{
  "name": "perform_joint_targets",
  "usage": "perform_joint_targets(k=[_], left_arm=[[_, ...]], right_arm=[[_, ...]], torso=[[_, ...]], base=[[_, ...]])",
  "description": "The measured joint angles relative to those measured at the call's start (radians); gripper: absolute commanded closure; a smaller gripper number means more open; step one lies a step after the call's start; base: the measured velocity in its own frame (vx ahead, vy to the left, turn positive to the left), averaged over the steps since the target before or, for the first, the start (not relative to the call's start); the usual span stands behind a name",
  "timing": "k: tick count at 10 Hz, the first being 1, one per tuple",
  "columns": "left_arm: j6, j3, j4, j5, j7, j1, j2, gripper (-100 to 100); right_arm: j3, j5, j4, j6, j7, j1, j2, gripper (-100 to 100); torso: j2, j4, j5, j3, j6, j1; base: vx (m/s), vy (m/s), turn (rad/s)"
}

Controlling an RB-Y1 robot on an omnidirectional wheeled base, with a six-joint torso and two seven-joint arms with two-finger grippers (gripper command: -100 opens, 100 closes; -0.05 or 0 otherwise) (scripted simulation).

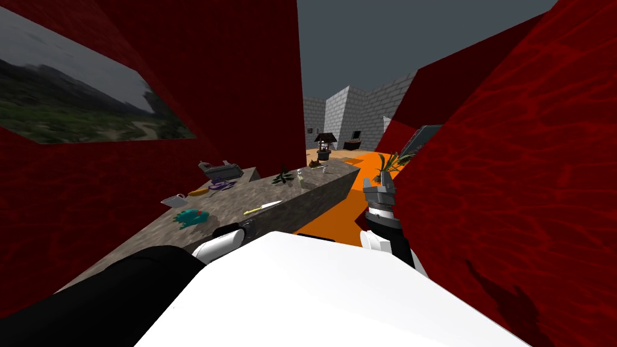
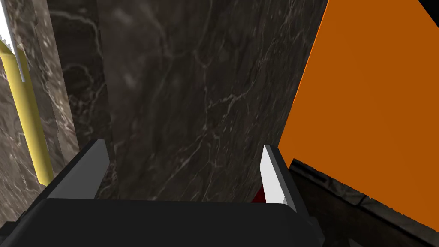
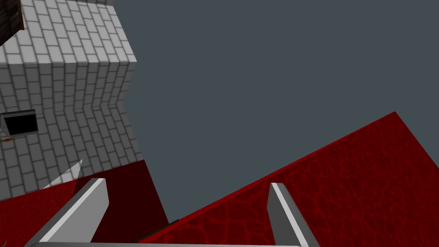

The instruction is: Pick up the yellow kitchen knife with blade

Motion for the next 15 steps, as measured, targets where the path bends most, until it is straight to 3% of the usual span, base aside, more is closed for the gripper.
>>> perform_joint_targets(k=[3,10,12,15], left_arm=[[0.104,0.082,-0.008,0.033,0.066,0.015,0.012,-100],[0.278,0.263,0.061,0.121,0.16,0.043,0.052,-100],[0.315,0.299,0.064,0.14,0.177,0.054,0.056,-100],[0.406,0.382,0.071,0.185,0.215,0.069,0.078,-100]], right_arm=[[0.0,0.0,0.0,0.0,0.0,0.0,0.0,0],[0.0,0.0,0.0,0.0,0.0,0.0,0.0,0],[0.0,0.0,0.0,0.0,0.0,0.0,0.0,0],[0.0,0.0,0.0,0.0,0.0,0.0,0.0,0]], torso=[[0.003,0.001,0.0,0.002,0.0,-0.001],[-0.002,0.0,0.0,-0.001,0.0,0.0],[-0.002,0.0,0.0,-0.001,0.0,0.001],[-0.005,-0.001,0.001,-0.003,0.0,0.003]], base=[[-0.091,-0.038,-0.192],[-0.048,-0.033,-0.161],[-0.008,-0.014,-0.158],[0.032,0.008,-0.188]])
